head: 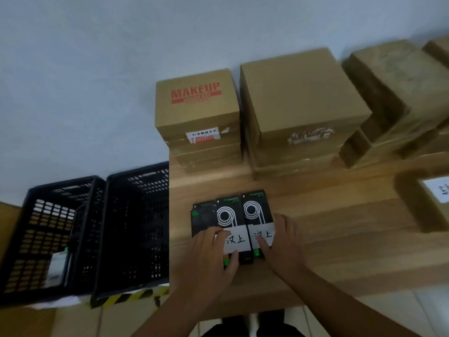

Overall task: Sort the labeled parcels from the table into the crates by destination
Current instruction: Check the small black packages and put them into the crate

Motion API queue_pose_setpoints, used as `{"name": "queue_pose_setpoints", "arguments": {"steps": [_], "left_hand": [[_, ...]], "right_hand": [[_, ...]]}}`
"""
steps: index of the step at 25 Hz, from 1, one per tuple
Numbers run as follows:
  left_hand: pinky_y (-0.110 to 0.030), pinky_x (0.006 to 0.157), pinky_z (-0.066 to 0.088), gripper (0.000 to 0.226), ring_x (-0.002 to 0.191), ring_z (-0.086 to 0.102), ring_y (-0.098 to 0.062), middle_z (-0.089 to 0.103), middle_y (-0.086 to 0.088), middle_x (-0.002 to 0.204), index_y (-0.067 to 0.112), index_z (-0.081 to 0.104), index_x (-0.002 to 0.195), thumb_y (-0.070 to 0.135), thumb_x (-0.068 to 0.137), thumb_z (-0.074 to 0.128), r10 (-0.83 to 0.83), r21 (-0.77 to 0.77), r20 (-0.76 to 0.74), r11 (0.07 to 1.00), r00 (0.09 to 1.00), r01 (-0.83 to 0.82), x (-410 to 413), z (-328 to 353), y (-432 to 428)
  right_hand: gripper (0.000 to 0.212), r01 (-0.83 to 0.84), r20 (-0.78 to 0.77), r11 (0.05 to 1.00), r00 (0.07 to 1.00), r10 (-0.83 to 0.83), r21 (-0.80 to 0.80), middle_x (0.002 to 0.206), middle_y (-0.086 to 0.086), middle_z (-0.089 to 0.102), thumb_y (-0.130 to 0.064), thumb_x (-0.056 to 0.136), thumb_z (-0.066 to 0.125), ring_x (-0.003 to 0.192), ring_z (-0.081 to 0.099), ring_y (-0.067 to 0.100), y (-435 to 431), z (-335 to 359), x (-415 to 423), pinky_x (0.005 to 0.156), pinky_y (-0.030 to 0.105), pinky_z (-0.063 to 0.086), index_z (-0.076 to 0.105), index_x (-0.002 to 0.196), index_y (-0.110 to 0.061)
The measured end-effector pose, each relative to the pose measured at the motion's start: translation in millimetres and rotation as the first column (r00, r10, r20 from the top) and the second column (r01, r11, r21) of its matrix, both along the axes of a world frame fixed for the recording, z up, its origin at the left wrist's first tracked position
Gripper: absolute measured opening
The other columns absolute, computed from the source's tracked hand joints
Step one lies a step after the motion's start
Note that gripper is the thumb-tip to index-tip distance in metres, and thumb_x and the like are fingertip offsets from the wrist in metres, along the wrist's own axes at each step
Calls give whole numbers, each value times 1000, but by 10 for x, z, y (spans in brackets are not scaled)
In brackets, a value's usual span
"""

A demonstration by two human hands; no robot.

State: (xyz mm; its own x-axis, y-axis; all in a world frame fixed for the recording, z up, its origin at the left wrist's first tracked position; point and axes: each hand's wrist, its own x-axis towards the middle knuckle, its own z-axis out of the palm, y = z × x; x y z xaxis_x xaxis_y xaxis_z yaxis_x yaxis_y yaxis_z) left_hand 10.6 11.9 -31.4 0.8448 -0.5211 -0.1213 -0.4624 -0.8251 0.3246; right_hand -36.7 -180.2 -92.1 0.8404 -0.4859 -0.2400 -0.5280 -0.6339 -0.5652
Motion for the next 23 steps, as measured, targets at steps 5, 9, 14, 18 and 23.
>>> {"name": "queue_pose_setpoints", "arguments": {"steps": [5, 9, 14, 18, 23], "left_hand": [[-29, 102, 40, 39, 121, 50, -14, 55, 6, 130, 24, 60, 129, 43, 95, 57, 26, 33, -60, 999, 998, -24, -61, -159, -34], [-27, 100, 39, 37, 119, 52, -15, 57, 6, 127, 22, 63, 126, 36, 92, 65, 44, 18, -81, 999, 996, -42, -95, -123, -48], [-22, 98, 36, 38, 118, 48, -11, 52, 8, 130, 23, 59, 130, 40, 95, 59, 47, -5, -106, 999, 993, -48, 40, -103, -140], [-21, 96, 36, 36, 116, 48, -9, 52, 9, 127, 24, 59, 128, 39, 95, 59, 62, -33, -96, 997, 993, -65, 48, -85, -164], [-20, 95, 39, 38, 116, 49, -7, 52, 9, 128, 23, 57, 131, 37, 96, 57, 57, -72, -114, 995, 992, -66, 22, -64, -136]], "right_hand": [[99, -65, -118, 998, 991, 67, 28, 170, 10, -1, -57, 95, 58, 156, -1, 28, -43, -365, 67, 127, 44, 8, -1, 162, -13], [100, -86, -133, 996, 988, 83, -17, 169, 14, -5, -62, 93, 56, 156, -9, 30, -180, -430, -41, 127, 46, 2, 3, 162, -14], [95, 11, -9, 997, 1000, -12, -75, 162, 15, 25, -57, 86, 70, 147, 27, 35, -319, -399, -25, 117, 55, 30, 26, 158, -13], [110, -174, -154, 971, 977, 149, -162, 160, 13, 26, -53, 80, 74, 143, 30, 31, -246, -372, 69, 116, 47, 32, 10, 162, -18], [83, 73, 82, 973, 992, -93, 219, 142, 4, 50, -34, 80, 81, 129, 47, 16, -298, -159, 19, 100, 40, 52, 40, 151, -21]]}}
